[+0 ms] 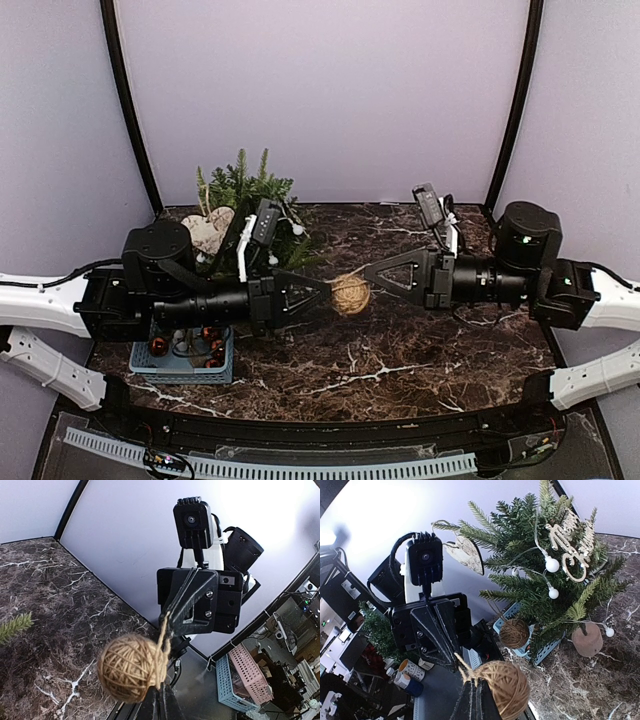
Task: Decorate the small christmas tree
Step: Pass from the left arm to the right
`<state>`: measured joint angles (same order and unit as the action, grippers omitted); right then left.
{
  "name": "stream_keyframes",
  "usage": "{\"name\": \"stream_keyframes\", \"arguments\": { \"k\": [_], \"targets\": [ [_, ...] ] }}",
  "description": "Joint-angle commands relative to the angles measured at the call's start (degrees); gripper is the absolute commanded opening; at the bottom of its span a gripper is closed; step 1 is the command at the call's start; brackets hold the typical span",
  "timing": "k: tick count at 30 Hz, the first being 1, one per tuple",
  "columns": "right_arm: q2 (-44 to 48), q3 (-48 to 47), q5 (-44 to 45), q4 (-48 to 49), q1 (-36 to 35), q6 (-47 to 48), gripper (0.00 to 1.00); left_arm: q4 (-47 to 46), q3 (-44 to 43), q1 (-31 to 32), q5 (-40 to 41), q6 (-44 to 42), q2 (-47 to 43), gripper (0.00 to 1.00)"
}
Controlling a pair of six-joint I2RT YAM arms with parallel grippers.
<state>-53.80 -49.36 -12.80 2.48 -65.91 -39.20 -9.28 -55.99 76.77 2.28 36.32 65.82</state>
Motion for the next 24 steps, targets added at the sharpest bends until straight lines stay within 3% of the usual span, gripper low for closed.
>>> {"name": "stream_keyframes", "arguments": {
  "k": [1, 11, 18, 20, 24],
  "targets": [
    [-1.30, 0.58, 0.50, 1.59, 1.28, -2.74, 0.00, 2.18, 1.51, 0.30, 4.10, 2.43, -2.33, 0.00],
    [-5.85, 2.41, -2.24, 8.17, 3.68, -8.84, 0.00, 6.15, 1.33, 0.29, 6.08, 3.57, -1.30, 0.00],
    [-5.79, 2.17, -1.43, 6.29, 4.28, -9.47, 0.00, 8.61, -0.84, 0.25, 7.14, 2.45, 0.37, 0.03],
    [-5.83, 1.85, -0.87, 5.25, 4.41, -9.57, 0.00, 8.93, -1.59, 0.28, 7.08, 2.15, 1.06, 0.07],
    [-5.94, 1.55, 0.03, 4.09, 4.91, -9.83, 0.00, 8.91, -1.46, 0.30, 7.25, 1.80, 1.30, 0.23]
  ]
}}
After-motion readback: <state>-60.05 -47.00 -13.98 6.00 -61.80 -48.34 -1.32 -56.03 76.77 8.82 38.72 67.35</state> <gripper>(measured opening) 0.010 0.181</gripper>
